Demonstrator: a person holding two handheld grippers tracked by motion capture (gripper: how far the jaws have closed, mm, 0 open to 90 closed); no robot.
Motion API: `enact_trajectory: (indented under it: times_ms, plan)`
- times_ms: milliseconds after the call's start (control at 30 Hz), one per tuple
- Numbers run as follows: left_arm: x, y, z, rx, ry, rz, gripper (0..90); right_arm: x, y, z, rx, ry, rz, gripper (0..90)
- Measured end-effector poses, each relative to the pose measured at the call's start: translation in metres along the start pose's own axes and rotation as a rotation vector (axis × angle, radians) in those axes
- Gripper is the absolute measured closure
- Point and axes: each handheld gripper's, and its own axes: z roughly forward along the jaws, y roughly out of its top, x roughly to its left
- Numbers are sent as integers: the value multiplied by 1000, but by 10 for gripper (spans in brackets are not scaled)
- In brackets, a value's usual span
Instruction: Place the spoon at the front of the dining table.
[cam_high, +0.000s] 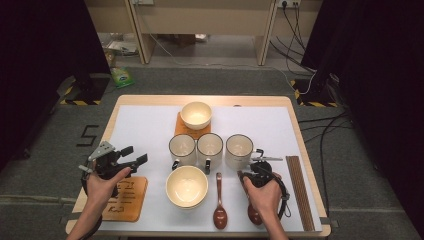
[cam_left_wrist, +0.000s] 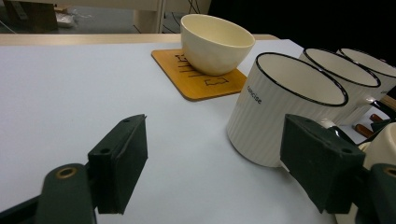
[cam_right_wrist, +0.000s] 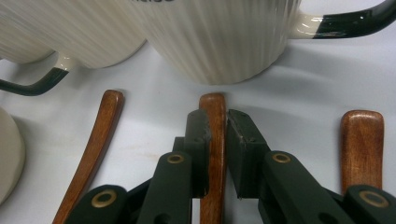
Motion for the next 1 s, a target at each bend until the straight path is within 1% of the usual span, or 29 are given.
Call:
enact_trajectory:
  times_ms: [167, 233, 267, 300, 333, 367, 400, 500, 600, 633, 667, 700, 733, 1000]
  plan:
    - [0, 0, 0, 0, -1, 1, 229, 1, 0, 0, -1, -7, -19, 787]
    - [0, 0, 0, 0, -2, 1, 230, 2, 1, 0, 9, -9, -22, 786]
    - [0, 0, 0, -1, -3, -1, 230, 4, 1, 1, 32, 4, -22, 780]
    - [0, 0, 0, -1, -3, -1, 230, 4, 1, 1, 32, 4, -22, 780]
    - [0, 0, 0, -1, -4, 2, 230, 6, 0, 3, 33, -11, -36, 779]
    - [0, 0, 0, -1, -4, 2, 230, 6, 0, 3, 33, -11, -36, 779]
    - [0, 1, -1, -3, -4, 1, 230, 8, 0, 3, 39, -24, -56, 783]
    - [0, 1, -1, -6, -5, 1, 231, 8, 1, 3, 41, -24, -51, 787]
    - [1, 1, -2, -7, -4, 0, 231, 12, 2, 4, 49, -35, -82, 829]
    - [1, 2, -2, -7, -4, 1, 231, 15, 2, 5, 53, -45, -94, 829]
    - [1, 2, -2, -7, -4, 1, 232, 15, 2, 5, 53, -45, -94, 829]
    - [1, 2, -2, -8, -4, 1, 232, 18, 2, 5, 59, -62, -111, 829]
    - [1, 2, -3, -9, -3, 0, 232, 20, 3, 5, 60, -67, -117, 830]
    - [2, 1, -4, -8, 0, 1, 232, 20, 6, 6, 86, -68, -127, 833]
